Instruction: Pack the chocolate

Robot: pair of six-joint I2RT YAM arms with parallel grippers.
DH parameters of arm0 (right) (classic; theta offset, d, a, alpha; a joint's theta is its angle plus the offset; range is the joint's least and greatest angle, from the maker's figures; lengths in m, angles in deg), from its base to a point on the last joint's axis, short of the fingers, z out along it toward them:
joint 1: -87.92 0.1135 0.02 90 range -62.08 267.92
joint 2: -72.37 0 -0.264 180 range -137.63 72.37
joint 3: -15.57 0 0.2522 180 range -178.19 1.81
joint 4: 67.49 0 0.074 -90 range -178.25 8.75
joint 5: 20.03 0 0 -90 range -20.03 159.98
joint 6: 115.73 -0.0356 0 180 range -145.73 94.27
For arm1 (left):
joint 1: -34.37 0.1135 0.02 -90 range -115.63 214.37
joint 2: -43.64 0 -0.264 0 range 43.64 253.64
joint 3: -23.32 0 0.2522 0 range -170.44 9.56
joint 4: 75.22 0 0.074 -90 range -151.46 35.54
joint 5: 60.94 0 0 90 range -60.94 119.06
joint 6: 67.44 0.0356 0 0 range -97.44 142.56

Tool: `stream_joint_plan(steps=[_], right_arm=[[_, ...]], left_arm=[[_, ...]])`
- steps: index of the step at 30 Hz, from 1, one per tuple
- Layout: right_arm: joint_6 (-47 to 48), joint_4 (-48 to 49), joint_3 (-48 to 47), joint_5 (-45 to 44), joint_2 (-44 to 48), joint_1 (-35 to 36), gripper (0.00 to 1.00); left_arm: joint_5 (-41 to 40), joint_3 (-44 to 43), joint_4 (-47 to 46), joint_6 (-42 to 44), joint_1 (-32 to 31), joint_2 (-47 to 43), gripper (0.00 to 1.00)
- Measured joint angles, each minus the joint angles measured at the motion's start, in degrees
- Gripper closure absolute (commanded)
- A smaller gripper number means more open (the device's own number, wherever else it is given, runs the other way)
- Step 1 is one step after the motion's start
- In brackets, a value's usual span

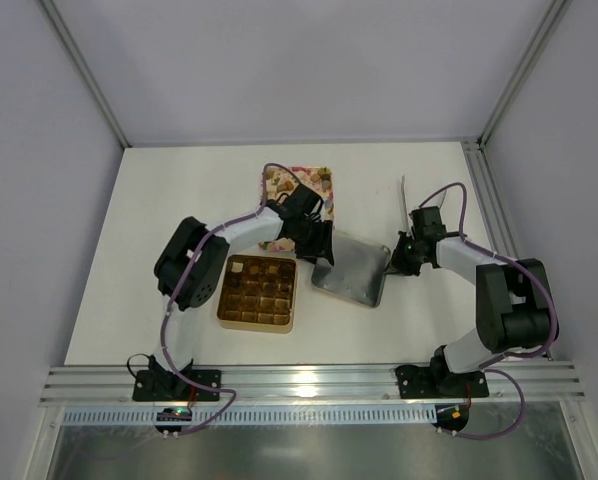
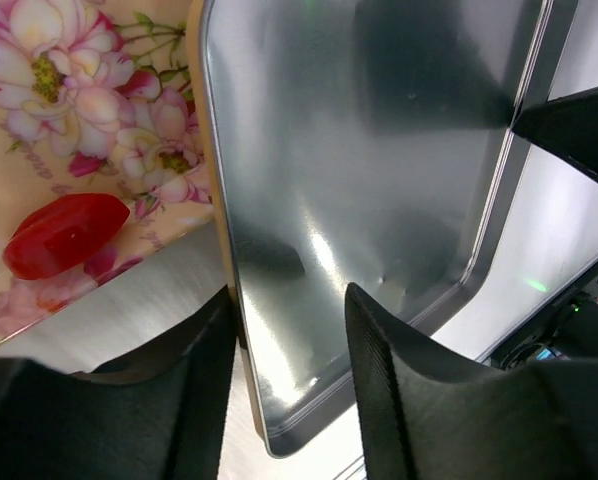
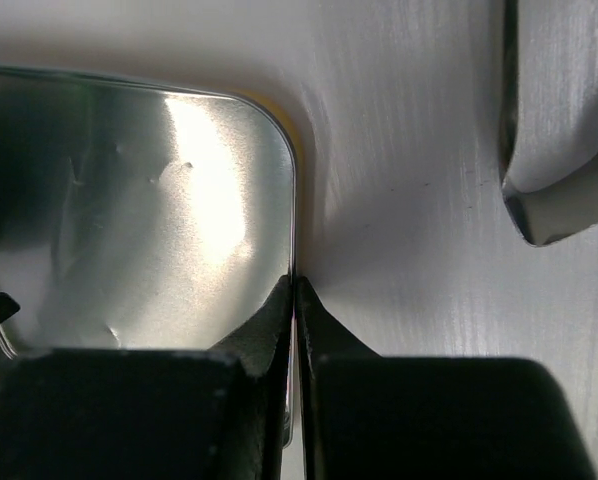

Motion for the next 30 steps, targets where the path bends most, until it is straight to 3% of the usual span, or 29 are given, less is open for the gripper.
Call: stream_joint_plan(steps=[5,12,15,21,22,26,28,30], right_arm=[[0.1,-0.7,0.0,0.3,0.3,-0.5,0.96],[0.6,-2.4,0.1,0.6,2.7,-0.9,0.96],[1.0,-2.6,0.1,0.5,4.1,-1.0,0.96],[1.8,-2.6,0.3,0.1,6.3,-1.0,0.95],[1.9,-2.7,0.3,-0.1,6.6,-1.0,0.81],[2.3,-3.3,0.3,-1.0,9.0,0.2,0.5],[2.8,-4.0,0.2,-1.7,12.0,1.3,0.39],[4.0,-4.8,-0.2,-3.9,15.6,3.0,0.34]], left_arm=[[1.0,0.1,-0.1,-1.4,0.4,-0.1,0.72],[4.0,0.1,-0.5,-3.3,0.9,-2.5,0.85],[5.7,0.1,-1.1,-4.3,1.1,-4.1,0.99],[7.4,0.1,-1.6,-5.9,1.2,-5.8,1.0],[7.5,0.1,-1.6,-6.2,1.2,-5.8,1.0],[8.0,0.1,-1.5,-7.3,1.0,-6.4,1.0],[8.1,0.1,-1.4,-7.5,0.8,-7.1,1.0],[8.0,-0.5,-0.7,-7.7,0.6,-7.8,1.0]])
